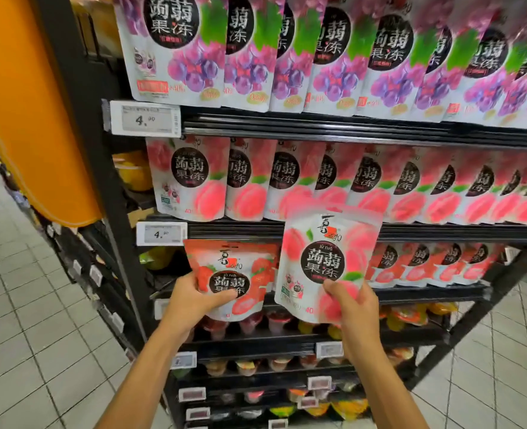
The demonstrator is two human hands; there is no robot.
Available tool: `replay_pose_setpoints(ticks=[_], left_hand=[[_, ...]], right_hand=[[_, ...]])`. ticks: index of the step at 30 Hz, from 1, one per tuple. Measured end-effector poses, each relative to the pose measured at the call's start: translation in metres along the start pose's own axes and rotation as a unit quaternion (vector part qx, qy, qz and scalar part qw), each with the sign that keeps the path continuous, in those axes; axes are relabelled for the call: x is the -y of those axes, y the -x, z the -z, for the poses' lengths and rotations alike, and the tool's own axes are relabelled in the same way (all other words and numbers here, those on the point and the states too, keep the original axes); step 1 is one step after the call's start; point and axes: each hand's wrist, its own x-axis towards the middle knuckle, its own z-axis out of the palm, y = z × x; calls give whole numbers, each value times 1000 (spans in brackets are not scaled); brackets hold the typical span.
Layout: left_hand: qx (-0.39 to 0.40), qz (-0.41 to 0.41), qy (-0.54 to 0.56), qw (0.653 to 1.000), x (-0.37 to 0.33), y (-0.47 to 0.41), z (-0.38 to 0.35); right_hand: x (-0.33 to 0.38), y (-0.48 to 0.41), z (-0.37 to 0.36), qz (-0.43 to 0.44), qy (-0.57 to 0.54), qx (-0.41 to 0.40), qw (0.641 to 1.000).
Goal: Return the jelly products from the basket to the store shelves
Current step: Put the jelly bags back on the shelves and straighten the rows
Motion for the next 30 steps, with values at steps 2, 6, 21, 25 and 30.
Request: replay_pose_setpoints(ticks=[2,6,21,25,30], left_hand=[[-16,12,-7,1000,8,1,-4],[-15,28,-24,999,23,8,-11],[-26,57,32,998,22,24,-25],[-15,30,17,999,14,29,-31],[23,80,56,995,6,34,-35]], right_hand=[[-9,1,5,-7,-5,-11,1000],[-27,5,12,-24,-17,-35,999],[-56,32,-10,-68,-51,99,991],[-62,34,-22,-108,-59,138,983],[-64,38,-32,-147,-21,169,974]])
